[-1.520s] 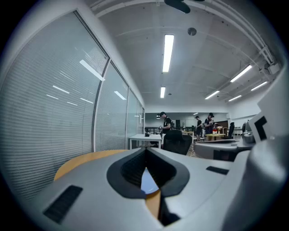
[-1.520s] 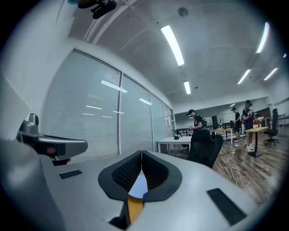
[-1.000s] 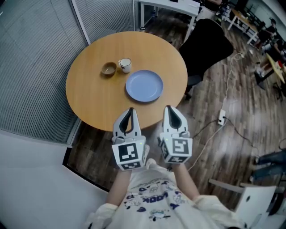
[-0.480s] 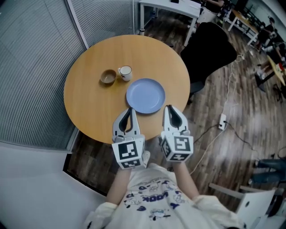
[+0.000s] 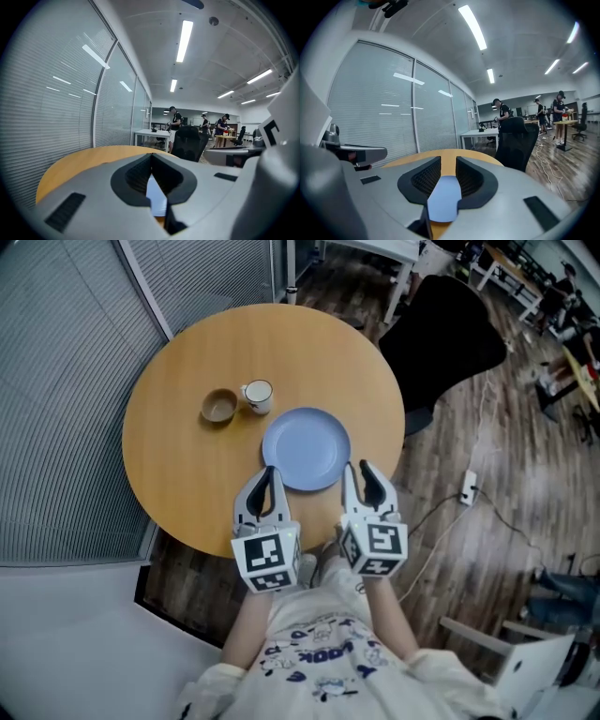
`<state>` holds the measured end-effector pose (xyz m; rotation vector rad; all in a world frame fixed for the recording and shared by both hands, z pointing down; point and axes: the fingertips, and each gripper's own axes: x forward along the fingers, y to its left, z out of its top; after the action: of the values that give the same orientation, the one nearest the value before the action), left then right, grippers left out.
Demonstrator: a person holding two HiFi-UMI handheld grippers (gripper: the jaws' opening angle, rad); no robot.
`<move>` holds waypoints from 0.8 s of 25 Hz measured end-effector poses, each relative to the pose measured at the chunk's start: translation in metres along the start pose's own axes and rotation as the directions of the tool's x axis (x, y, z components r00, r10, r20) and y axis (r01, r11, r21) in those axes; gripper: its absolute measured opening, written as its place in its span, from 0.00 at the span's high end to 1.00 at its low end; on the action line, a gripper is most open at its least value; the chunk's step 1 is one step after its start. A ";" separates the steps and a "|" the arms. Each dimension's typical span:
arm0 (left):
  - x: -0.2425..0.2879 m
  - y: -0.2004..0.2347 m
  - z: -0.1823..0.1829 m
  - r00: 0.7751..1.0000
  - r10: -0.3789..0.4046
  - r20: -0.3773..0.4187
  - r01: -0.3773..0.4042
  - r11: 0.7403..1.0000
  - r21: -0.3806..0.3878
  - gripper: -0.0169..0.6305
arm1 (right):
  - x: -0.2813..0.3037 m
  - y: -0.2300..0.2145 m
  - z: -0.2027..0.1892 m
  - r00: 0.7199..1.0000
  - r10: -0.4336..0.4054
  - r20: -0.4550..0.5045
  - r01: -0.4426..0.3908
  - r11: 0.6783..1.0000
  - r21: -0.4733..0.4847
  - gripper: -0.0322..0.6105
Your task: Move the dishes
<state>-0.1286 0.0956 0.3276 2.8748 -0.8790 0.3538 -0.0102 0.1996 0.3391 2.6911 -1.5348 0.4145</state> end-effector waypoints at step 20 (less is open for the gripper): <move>0.112 0.052 -0.120 0.916 0.181 -0.358 -0.235 0.965 -0.116 0.97 | 0.150 -0.083 -0.093 0.952 0.035 -0.303 -0.053 0.997 -0.050 0.81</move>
<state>-0.0900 0.0137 0.4746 2.4717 -1.0893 0.7472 0.1118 0.1296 0.4736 2.4144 -1.4938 0.7321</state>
